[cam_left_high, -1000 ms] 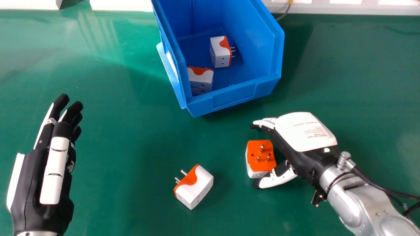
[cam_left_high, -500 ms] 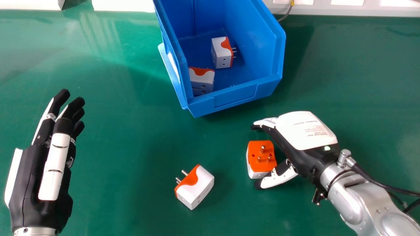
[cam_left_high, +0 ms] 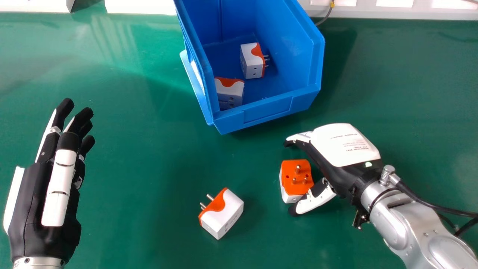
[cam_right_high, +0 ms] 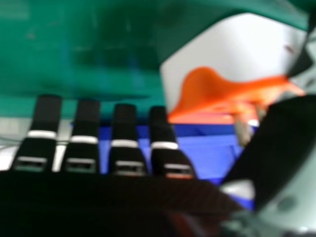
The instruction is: Pick all objects and put in blue box
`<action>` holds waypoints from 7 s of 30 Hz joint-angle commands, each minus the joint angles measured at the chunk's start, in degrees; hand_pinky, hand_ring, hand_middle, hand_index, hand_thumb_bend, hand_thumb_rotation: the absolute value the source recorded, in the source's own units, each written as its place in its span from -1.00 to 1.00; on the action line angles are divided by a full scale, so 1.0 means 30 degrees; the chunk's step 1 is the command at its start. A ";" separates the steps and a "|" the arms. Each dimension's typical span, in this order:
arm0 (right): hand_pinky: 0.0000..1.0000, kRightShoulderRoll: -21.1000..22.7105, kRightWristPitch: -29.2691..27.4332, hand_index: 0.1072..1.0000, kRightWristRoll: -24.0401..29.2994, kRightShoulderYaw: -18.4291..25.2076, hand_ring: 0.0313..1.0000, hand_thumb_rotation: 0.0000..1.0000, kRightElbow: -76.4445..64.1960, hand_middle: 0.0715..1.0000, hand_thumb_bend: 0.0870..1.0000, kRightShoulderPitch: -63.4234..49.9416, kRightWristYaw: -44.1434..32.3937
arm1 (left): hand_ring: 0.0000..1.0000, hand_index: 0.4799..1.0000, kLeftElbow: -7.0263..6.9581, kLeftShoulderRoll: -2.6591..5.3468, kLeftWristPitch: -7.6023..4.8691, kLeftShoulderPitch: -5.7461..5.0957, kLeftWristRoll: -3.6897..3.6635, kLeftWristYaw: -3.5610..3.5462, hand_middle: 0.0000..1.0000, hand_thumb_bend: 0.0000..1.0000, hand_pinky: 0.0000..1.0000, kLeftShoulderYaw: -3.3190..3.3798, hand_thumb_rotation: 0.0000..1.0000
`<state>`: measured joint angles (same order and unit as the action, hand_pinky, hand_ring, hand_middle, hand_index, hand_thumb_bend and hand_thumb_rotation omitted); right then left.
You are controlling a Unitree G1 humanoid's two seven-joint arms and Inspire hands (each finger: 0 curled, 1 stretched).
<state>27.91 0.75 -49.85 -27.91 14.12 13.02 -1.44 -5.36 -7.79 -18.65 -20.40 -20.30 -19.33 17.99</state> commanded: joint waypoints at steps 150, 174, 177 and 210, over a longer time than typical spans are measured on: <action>-0.42 -0.7474 -0.1951 -0.04 0.1318 0.0886 -0.21 -1.00 1.4651 -0.05 -0.12 1.5672 0.6798 | 0.89 0.73 -0.0242 -0.0461 0.0055 0.0466 0.0202 -0.0229 0.82 0.25 0.95 -0.0067 0.60; -0.38 -0.7385 -0.2348 -0.13 0.1789 -0.0151 -0.19 -1.00 1.9086 -0.03 -0.10 1.7300 0.8388 | 0.89 0.75 -0.0619 -0.0112 -0.0205 -0.0030 0.0364 0.0147 0.82 0.21 0.95 -0.0117 0.63; -0.38 -0.7410 -0.2208 -0.14 0.1873 -0.0133 -0.19 -1.00 1.9044 -0.03 -0.10 1.7313 0.8322 | 0.90 0.76 -0.0591 -0.0101 -0.0284 -0.0042 0.0401 0.0127 0.82 0.21 0.96 -0.0123 0.63; 0.64 -0.7757 0.0467 0.90 0.2059 -0.1450 0.83 -0.38 1.8668 0.92 0.37 1.7402 0.6387 | 0.93 0.82 0.0663 -0.0115 -0.0850 0.0366 0.0170 -0.0288 0.85 0.21 1.00 0.0044 0.64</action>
<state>4.33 1.94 -43.56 -32.25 71.46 62.96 16.55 -3.16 -7.76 -19.62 -19.37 -19.20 -19.84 17.40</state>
